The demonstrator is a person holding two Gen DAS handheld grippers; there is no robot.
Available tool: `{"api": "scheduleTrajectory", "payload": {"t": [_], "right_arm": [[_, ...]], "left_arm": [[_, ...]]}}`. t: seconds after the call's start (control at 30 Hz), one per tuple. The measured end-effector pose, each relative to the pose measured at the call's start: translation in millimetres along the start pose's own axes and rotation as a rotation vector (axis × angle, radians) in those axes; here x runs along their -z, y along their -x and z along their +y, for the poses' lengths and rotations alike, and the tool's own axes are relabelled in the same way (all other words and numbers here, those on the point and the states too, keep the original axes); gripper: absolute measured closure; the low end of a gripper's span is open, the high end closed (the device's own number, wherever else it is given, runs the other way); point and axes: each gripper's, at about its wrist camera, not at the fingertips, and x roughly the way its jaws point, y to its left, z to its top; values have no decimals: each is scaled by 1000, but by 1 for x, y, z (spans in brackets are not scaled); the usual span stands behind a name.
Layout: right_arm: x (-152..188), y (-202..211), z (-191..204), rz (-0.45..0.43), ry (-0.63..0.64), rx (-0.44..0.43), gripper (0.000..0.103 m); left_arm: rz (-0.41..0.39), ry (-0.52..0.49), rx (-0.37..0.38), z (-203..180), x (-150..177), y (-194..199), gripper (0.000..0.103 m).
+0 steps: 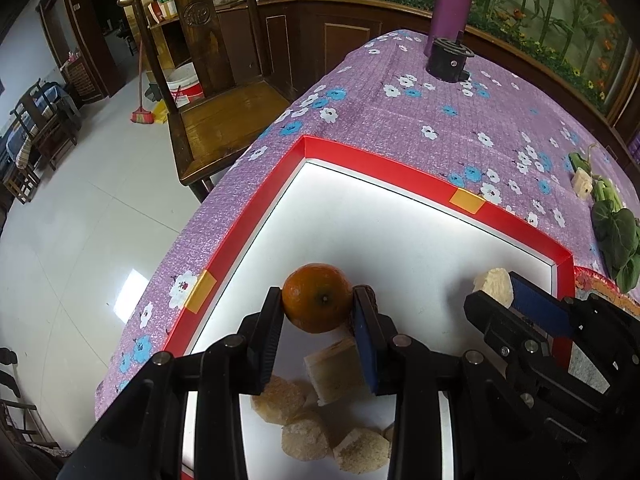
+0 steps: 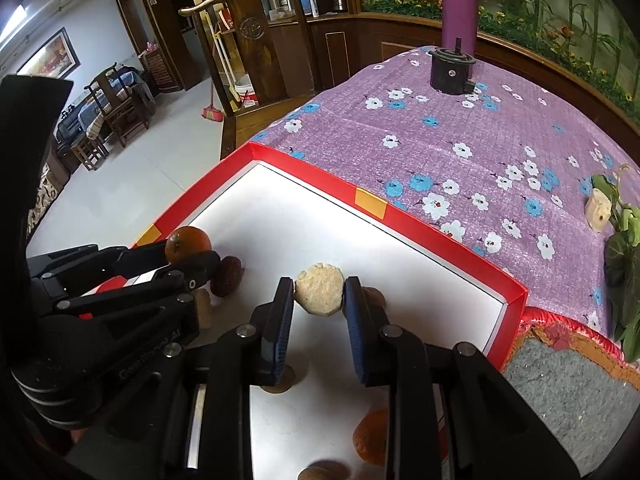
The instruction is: Organize fruits
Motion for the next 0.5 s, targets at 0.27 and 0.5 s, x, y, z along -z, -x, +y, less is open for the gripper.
{"api": "scheduleTrajectory", "payload": {"t": [0.27, 0.5], "right_arm": [[2, 7, -9, -14, -32, 5, 63], [6, 14, -13, -25, -42, 7, 63]], "left_arm": [[-29, 13, -15, -1, -3, 6, 43], [-38, 13, -19, -4, -1, 12, 32]]}}
